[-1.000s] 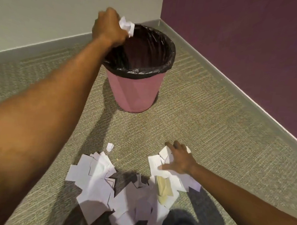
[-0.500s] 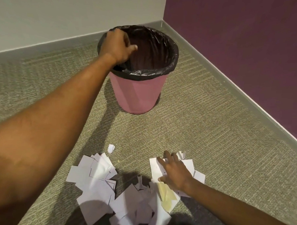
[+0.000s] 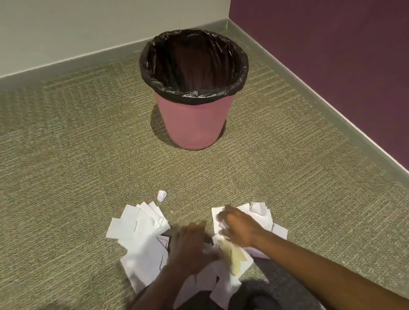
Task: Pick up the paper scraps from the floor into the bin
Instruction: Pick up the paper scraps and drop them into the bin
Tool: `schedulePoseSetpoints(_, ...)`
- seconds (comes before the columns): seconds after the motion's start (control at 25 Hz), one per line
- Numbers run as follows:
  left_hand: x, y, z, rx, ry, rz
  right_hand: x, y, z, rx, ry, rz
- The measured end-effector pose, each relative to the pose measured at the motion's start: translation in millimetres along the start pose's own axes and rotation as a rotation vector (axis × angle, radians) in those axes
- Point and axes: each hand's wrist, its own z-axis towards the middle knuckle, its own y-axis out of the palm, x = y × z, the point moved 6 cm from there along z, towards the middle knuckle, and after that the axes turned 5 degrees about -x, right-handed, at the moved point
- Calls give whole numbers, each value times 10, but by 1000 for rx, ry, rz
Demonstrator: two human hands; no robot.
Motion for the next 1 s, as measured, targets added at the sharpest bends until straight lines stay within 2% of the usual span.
schedulePoseSetpoints(0.08,7,192,-151,-70,19,109,67,-55,-109,-101,55,77)
schedulePoseSetpoints(0.24,1,265,-230,-85,88,320,26,84,-483,-298,60,-63)
schedulePoseSetpoints(0.32,-32,293,-249,-96,134,439,-73,323,-584,-315,39,-87)
schedulePoseSetpoints(0.36,-95,308,-262,-139,99,471,-131,438,-594,-260,18,-123)
schedulePoseSetpoints(0.4,-160,330,-250,-139,76,453,-179,520,-587,-180,-3,-180)
schedulePoseSetpoints(0.48,-201,339,-259,-94,163,415,-248,606,-568,-41,-29,-247)
schedulePoseSetpoints(0.6,-239,343,-292,-77,229,149,-343,519,-544,86,-67,-256)
schedulePoseSetpoints(0.84,-281,285,-147,-22,202,-48,-311,416,-440,63,-39,-255)
schedulePoseSetpoints(1.0,-267,208,-64,-20,183,-153,-235,349,-387,58,-10,-144)
